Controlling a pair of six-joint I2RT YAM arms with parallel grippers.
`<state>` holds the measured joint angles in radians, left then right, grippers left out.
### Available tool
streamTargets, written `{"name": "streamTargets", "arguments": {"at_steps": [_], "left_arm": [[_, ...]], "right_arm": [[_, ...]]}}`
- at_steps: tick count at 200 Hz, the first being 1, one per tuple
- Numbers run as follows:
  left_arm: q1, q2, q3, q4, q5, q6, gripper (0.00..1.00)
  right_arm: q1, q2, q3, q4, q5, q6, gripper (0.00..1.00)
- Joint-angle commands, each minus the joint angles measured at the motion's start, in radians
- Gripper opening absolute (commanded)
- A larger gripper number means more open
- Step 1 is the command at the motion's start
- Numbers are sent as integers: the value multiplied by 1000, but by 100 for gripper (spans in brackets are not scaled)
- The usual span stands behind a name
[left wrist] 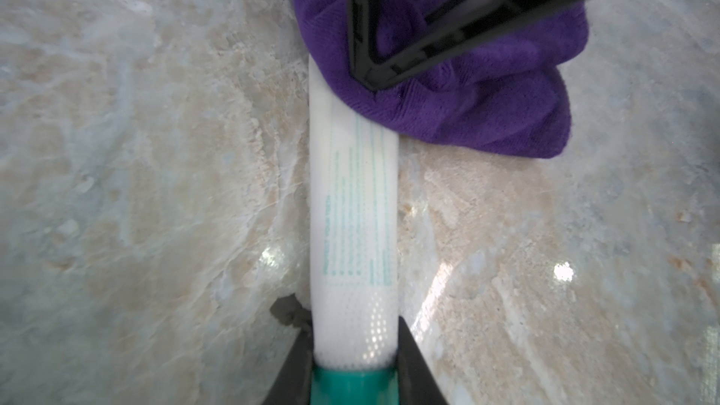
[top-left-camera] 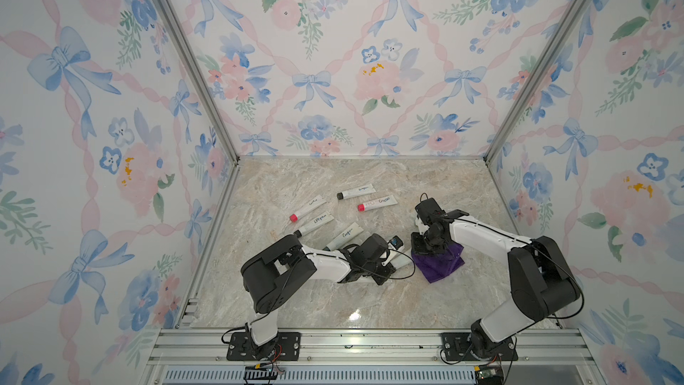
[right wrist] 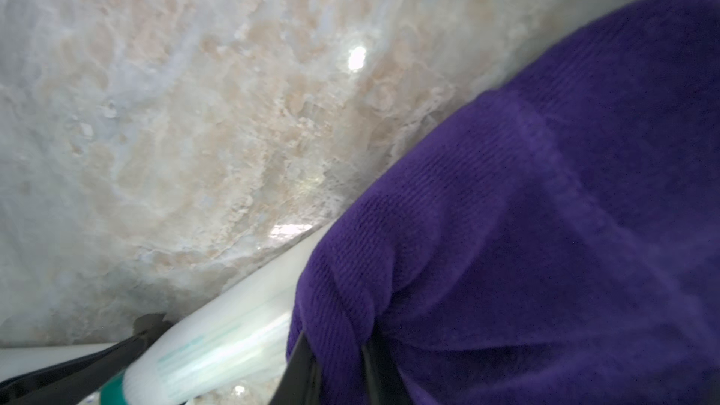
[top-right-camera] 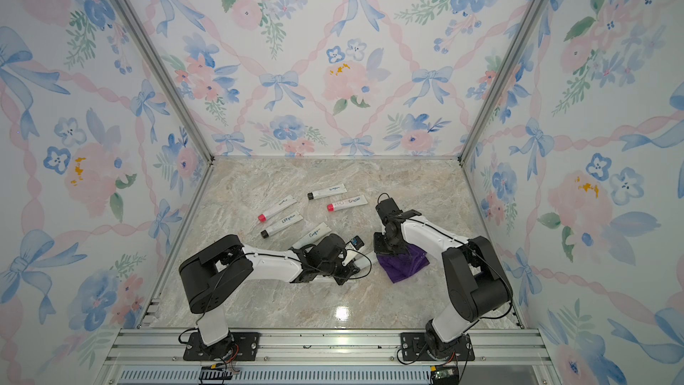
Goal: Wipe the surface of the toothpaste tube
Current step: Wipe the dirt from the toothpaste tube.
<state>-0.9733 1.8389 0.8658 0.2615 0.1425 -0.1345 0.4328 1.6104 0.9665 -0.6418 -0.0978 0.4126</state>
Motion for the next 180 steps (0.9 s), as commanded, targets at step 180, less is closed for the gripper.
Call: {"name": "streamTargets", "arguments": {"at_steps": [180], "left_arm": [[10,-10,-8,-1,-21,-16,17]], "right_arm": [[-24,154,68,-45,25,-14,17]]}}
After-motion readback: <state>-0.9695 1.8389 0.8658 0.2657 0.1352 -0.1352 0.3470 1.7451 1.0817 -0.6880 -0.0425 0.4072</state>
